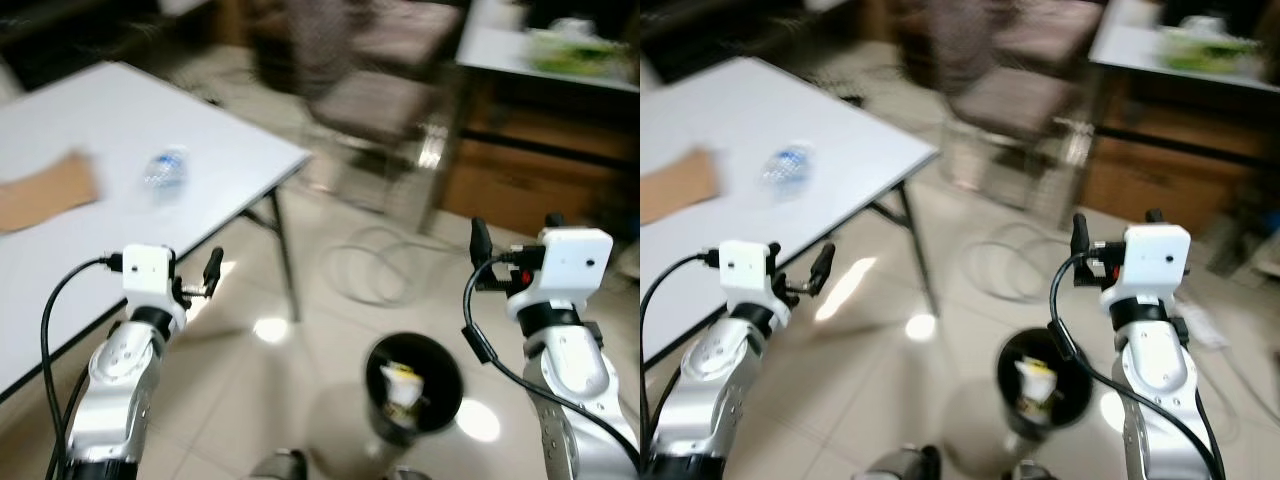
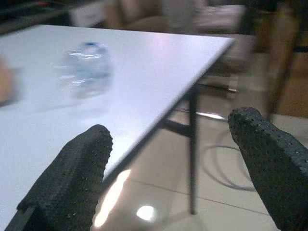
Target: Picking trash to rubbish bin
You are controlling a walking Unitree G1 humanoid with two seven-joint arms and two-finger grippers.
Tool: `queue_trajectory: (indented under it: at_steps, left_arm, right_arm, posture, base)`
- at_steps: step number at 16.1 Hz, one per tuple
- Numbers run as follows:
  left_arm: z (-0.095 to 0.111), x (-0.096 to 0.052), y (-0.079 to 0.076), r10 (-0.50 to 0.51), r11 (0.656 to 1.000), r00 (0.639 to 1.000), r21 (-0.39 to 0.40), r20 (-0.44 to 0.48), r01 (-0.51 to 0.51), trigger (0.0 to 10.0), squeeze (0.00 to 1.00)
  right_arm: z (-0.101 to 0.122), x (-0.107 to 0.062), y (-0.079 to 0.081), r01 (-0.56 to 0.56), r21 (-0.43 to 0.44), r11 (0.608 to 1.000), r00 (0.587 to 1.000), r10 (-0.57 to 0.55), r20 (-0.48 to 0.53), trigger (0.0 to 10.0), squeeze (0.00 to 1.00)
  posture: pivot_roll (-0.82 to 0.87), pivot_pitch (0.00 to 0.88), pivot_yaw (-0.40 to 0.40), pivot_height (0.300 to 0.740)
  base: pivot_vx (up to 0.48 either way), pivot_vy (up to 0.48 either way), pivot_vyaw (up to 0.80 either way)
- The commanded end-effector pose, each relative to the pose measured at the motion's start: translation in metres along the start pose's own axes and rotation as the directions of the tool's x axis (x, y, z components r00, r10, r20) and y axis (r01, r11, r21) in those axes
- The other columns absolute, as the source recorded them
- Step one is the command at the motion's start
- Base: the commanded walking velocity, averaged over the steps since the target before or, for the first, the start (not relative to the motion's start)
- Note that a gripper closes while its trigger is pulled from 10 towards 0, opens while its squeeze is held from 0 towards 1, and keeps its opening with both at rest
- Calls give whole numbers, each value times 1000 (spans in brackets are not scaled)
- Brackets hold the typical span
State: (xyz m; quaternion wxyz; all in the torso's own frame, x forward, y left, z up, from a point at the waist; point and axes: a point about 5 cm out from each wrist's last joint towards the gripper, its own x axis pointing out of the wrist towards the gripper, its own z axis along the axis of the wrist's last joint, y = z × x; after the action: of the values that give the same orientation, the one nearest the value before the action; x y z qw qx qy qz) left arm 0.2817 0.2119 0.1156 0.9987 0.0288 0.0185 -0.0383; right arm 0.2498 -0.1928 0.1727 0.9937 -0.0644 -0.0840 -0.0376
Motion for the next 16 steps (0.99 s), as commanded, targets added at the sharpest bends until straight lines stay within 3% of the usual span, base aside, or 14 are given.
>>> queue_trajectory:
  at_steps: [1, 4, 9, 13, 14, 16]
  left_arm:
    - [-1, 1, -2, 7, 1000, 1000, 9, -6, -7, 10000, 0]
    - [3, 5, -10, 21, 1000, 1000, -1, 8, -21, 10000, 0]
    - [6, 8, -11, 22, 1000, 1000, -1, 17, -22, 10000, 0]
    - [8, 13, -11, 46, 998, 998, 39, 37, -47, 10000, 0]
    - [8, 13, -11, 45, 998, 998, 38, 37, -47, 10000, 0]
    - [10, 15, -13, 35, 999, 999, 31, 37, -36, 10000, 0]
  right_arm:
    - [2, -1, -2, 5, 0, 1000, 1000, -5, 0, 10000, 0]
    - [3, 0, -3, 7, -6, 1000, 1000, -7, 2, 10000, 0]
    - [3, 1, -2, 7, -8, 1000, 1000, -7, 3, 10000, 0]
    - [3, 3, -2, 4, -8, 1000, 1000, -4, 3, 10000, 0]
    - [3, 4, -2, 2, -8, 1000, 1000, -2, 3, 10000, 137]
    - [2, 5, -1, 2, -11, 1000, 1000, -2, 0, 10000, 67]
  posture:
    - [-99, 137, 55, 740]
    - [-107, 138, 57, 740]
    - [-109, 139, 60, 740]
    - [-105, 134, 64, 740]
    - [-105, 134, 64, 740]
    - [-101, 127, 68, 740]
  base:
    - [0, 0, 794]
    - [0, 0, 794]
    - [0, 0, 794]
    - [0, 0, 794]
    - [0, 0, 781]
    - [0, 0, 788]
